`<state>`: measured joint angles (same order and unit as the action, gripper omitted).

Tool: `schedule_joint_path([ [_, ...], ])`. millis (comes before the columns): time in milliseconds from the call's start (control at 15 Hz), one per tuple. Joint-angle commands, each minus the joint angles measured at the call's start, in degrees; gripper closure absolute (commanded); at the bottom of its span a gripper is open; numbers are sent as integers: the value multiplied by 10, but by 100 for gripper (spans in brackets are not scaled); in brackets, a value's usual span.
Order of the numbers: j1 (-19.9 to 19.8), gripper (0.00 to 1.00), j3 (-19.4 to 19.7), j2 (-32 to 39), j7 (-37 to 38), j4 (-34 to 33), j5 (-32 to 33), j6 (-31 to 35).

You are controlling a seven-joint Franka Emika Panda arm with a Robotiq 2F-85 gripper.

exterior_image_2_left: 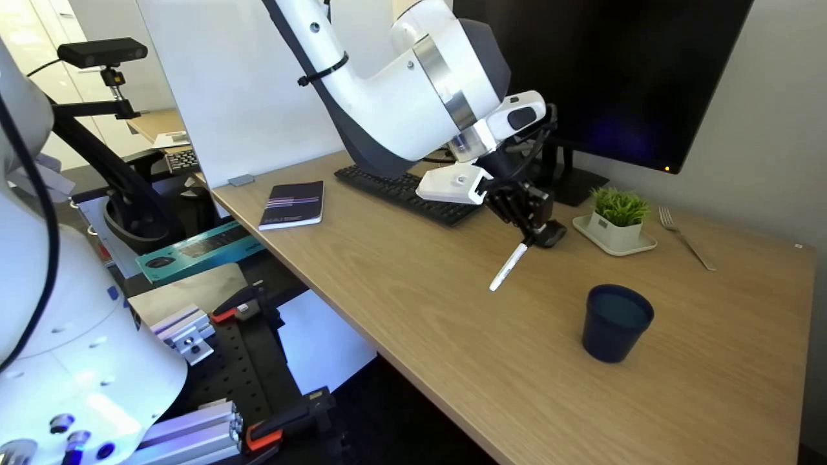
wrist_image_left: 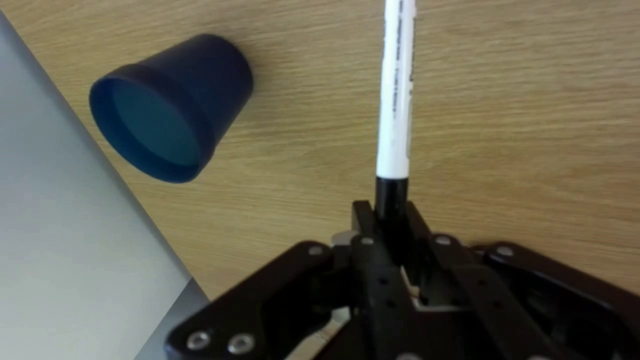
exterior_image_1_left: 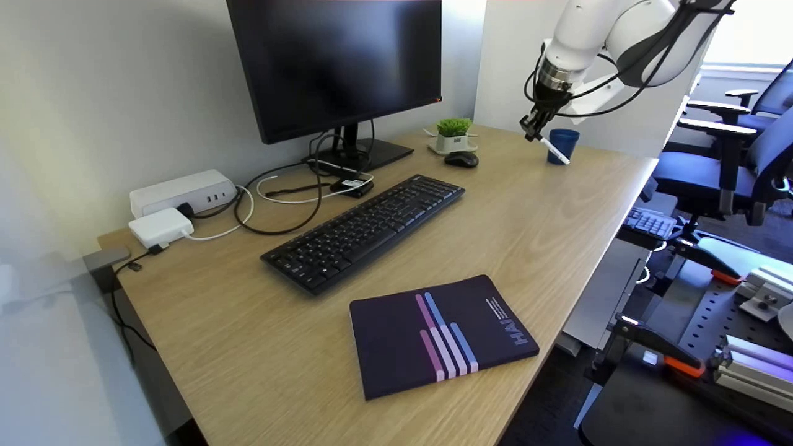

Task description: Remove the marker from the cup and put it on the table

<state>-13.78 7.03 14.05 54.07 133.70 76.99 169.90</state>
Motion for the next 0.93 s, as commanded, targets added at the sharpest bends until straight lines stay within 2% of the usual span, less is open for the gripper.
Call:
schedule_joint_path([
  [0, 9, 96, -12, -11, -154, 24, -126, -7],
  [67, -14, 96, -44, -11, -199, 27, -161, -15],
  [400, -36, 96, -131, -12, -416, 32, -360, -78],
  [467, 20, 96, -89, -11, -459, 26, -411, -93],
  [667, 61, 96, -83, 4, -536, -20, -496, -184],
  [867, 104, 96, -72, 38, -539, -86, -528, -285],
])
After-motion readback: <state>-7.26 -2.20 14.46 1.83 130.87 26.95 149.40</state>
